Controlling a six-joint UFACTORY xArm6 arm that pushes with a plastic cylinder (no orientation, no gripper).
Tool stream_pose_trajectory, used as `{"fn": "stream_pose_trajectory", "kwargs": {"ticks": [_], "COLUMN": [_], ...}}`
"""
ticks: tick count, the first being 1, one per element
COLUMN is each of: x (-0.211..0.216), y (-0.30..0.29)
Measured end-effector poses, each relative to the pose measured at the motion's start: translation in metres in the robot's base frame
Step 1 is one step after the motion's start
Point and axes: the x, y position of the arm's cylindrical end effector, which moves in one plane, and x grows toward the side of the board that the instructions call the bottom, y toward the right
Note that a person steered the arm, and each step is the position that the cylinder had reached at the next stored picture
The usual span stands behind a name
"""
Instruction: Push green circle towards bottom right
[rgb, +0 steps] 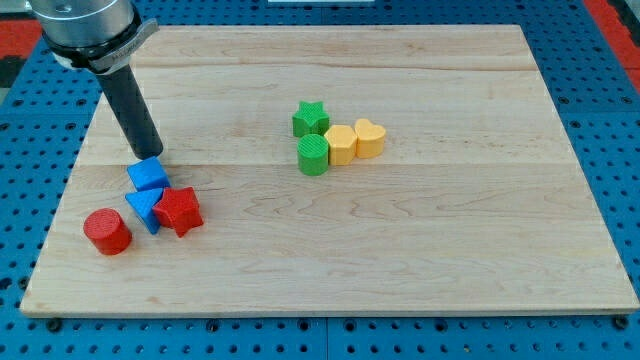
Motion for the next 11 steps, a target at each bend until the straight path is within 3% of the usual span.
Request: {"fn": "stream_pose_trajectory", "kwargs": {"ticks": [2, 4, 5, 6, 7, 8, 9, 10, 11], "x": [0.000, -0.035, 0.017, 0.039, 0.034, 0.026, 0.034, 0.069, 0.070], "y": [0.001, 0.179, 0.187, 0.202, 0.207, 0.144, 0.140, 0.208, 0.207]}}
